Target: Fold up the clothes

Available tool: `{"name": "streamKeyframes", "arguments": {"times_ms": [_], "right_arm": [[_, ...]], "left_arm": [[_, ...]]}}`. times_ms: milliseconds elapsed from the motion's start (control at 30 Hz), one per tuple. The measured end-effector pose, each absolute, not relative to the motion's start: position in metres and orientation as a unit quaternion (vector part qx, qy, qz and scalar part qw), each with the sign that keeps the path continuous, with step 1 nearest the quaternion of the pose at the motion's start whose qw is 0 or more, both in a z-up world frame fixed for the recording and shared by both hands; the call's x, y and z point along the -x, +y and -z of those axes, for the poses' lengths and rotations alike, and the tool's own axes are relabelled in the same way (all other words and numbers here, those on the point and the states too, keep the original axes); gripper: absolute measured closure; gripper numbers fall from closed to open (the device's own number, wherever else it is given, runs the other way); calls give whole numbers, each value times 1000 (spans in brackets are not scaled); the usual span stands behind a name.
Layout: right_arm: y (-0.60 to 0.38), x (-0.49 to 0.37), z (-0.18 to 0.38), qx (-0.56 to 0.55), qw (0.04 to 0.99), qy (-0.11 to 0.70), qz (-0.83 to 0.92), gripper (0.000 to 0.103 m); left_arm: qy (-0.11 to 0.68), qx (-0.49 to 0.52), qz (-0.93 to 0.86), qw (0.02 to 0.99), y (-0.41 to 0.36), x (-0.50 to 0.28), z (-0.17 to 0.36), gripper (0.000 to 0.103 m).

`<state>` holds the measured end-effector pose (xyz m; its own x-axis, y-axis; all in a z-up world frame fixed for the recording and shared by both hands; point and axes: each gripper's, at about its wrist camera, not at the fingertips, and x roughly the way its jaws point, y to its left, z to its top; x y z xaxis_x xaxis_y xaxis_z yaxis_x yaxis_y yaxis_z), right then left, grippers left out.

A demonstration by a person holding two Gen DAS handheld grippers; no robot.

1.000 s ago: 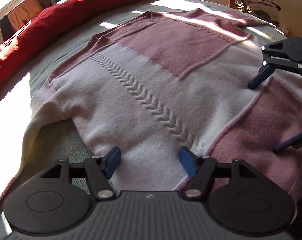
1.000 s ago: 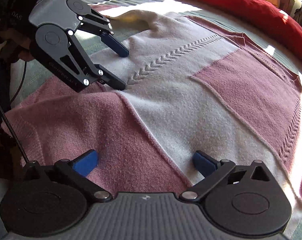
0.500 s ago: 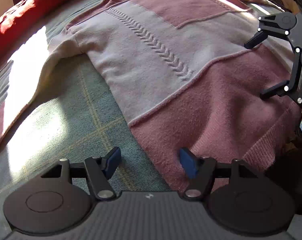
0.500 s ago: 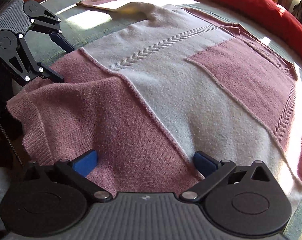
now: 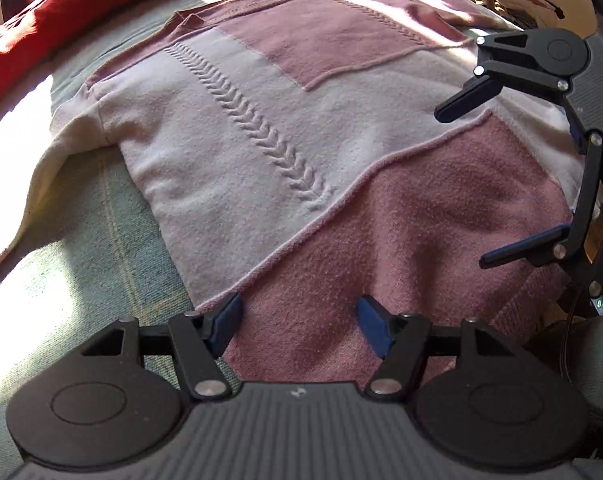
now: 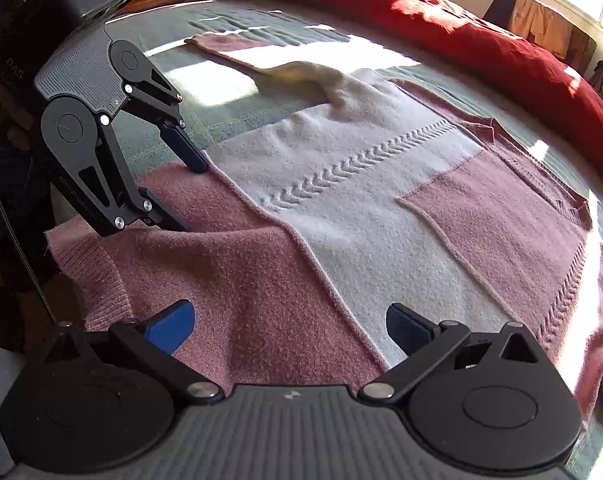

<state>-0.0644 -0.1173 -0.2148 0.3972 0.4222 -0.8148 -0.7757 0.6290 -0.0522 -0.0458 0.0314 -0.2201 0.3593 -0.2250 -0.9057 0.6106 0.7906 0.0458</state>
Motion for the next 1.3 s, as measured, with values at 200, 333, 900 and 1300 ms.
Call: {"name": "streamKeyframes", "arguments": {"times_ms": [200,333,900,1300], "right_arm": [[-106,74,240,231,778,433,-393,0],[-150,92,234,232,763,465,-384,0],[-268,158,199,-179,790,568,-146,0],[-279,215,214,-298,783,528,-138,0]], "left_arm": [[501,-198,277,796,38,44,226,36],[493,-204,275,800,36,46,224,36],[351,-327,483,732,-81,115,202,43],[247,-429,545,677,-133,137,228,37]]}}
